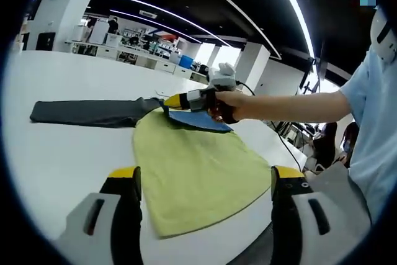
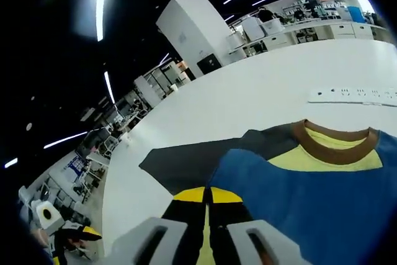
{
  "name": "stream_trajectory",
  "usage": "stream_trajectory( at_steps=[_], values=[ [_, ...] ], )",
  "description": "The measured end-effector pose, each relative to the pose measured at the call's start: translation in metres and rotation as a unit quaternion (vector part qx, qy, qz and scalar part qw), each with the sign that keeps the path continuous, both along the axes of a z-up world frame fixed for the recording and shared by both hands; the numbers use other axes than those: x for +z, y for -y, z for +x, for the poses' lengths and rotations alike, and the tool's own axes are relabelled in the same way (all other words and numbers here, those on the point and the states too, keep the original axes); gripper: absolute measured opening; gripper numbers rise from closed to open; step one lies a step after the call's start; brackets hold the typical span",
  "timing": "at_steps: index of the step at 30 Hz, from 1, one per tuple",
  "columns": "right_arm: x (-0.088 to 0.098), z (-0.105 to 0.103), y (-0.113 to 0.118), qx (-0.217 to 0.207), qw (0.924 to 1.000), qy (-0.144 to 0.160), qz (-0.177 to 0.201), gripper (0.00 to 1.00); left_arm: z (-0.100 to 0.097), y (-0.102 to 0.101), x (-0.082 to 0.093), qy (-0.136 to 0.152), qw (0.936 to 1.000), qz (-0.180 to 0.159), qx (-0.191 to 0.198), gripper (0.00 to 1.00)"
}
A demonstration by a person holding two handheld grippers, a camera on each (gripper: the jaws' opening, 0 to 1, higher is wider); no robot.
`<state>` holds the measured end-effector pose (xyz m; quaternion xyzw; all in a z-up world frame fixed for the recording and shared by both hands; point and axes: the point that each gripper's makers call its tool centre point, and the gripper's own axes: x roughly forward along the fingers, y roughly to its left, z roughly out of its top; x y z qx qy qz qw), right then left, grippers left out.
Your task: Fold the garment on the visible template until the final outline fits inside the template.
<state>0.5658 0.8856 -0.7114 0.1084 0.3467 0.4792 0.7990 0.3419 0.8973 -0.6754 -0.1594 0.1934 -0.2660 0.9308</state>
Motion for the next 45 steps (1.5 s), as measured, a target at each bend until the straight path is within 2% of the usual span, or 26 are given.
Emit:
stream_trajectory(
  at_steps=[2,6,8,12,15,19,21,23,27,33,37,40,45],
  values=[
    [0.001,0.002,0.001,0.001,0.9998,0.02,-0.008,0.01,0.0,0.0,-0.001,-0.001,1.0,0.001,-0.001,0.84],
    [-0.002,0.0,0.004,0.011,0.9995,0.025,-0.017,0.21,0.0,0.001,-0.001,-0.002,1.0,-0.001,-0.004,0.84],
    [-0.002,-0.002,0.006,0.017,0.9988,0.04,-0.022,0.3,-0.001,0.001,-0.002,-0.002,1.0,0.0,-0.005,0.84],
    [-0.002,-0.002,0.008,0.019,0.9979,0.054,-0.03,0.6,-0.001,0.001,-0.001,-0.003,1.0,-0.003,-0.004,0.84],
    [-0.004,-0.002,0.008,0.023,0.9965,0.069,-0.04,0.73,-0.001,0.001,-0.001,-0.001,1.0,-0.002,-0.005,0.84],
    [-0.006,-0.002,0.01,0.035,0.9939,0.088,-0.056,0.84,-0.001,0.002,-0.001,0.0,1.0,-0.002,-0.006,0.84],
    [-0.005,-0.002,0.012,0.034,0.9937,0.089,-0.058,0.99,0.0,0.002,0.0,0.001,1.0,-0.004,-0.005,0.84],
    [-0.004,-0.003,0.015,0.035,0.9942,0.082,-0.06,1.0,0.0,0.003,0.0,0.002,1.0,-0.004,-0.006,0.84],
    [-0.006,-0.001,0.026,0.044,0.9916,0.094,-0.076,1.0,0.0,0.003,0.0,0.002,1.0,-0.004,-0.008,0.84],
    [0.002,-0.001,0.04,0.038,0.9936,0.083,-0.067,1.0,0.002,0.0,0.003,0.005,0.9999,-0.014,-0.009,0.84],
    [0.014,-0.004,0.052,0.04,0.9917,0.102,-0.067,1.0,0.008,-0.009,0.0,0.005,0.9999,-0.001,-0.01,0.83],
    [0.022,-0.004,0.064,0.028,0.9931,0.099,-0.057,1.0,0.013,-0.012,0.001,0.005,0.9999,0.002,-0.016,0.83],
    [0.028,-0.01,0.084,0.022,0.99,0.119,-0.072,1.0,0.021,-0.017,0.003,0.01,0.9995,0.016,-0.024,0.83]
  ],
)
